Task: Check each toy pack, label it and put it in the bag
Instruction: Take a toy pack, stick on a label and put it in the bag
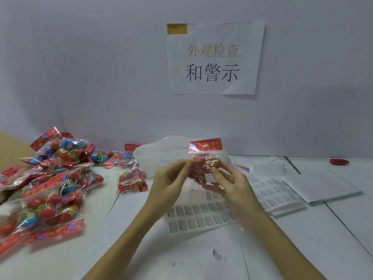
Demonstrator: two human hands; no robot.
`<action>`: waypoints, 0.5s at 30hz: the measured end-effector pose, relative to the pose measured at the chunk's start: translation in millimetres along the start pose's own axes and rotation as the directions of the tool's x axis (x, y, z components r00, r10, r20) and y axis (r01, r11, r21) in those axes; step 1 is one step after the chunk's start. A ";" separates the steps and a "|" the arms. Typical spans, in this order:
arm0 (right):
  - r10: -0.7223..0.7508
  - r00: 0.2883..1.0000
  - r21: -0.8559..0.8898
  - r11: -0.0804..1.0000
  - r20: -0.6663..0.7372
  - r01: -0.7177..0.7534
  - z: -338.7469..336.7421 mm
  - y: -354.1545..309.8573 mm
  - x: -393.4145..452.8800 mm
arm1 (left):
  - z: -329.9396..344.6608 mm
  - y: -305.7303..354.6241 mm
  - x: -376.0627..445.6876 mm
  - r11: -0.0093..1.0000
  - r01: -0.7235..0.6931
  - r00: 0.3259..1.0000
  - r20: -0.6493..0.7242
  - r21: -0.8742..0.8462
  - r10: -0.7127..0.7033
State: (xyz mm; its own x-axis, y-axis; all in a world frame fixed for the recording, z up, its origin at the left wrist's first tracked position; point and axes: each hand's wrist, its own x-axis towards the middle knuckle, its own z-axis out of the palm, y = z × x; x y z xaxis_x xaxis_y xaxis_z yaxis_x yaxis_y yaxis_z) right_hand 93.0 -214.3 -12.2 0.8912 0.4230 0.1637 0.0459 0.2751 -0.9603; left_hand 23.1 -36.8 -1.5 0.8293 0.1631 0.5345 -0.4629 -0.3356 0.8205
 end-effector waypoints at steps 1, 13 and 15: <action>0.057 0.998 0.053 0.997 -0.025 -0.055 -2.0 -1.2 1.2 | -1.7 -0.8 0.3 1.000 -0.003 0.998 -0.058 0.017 0.004; -0.069 0.985 0.968 0.184 -0.160 0.170 -127.0 -77.5 -19.0 | -25.0 -22.2 7.8 0.814 -0.082 0.942 -0.222 0.576 0.252; -0.106 0.965 0.950 0.177 -0.241 0.257 -145.8 -80.5 -27.2 | -29.8 -28.1 9.5 0.814 -0.070 0.923 -0.272 0.577 0.272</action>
State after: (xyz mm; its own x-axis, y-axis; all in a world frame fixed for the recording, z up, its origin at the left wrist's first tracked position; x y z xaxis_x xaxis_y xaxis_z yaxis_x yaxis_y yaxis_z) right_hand 130.9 -373.8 27.7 0.9636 0.1712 0.2053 -0.1920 0.9776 0.0862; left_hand 34.6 1.8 -13.5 0.5543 0.3111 0.7720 -0.2545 -0.8197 0.5131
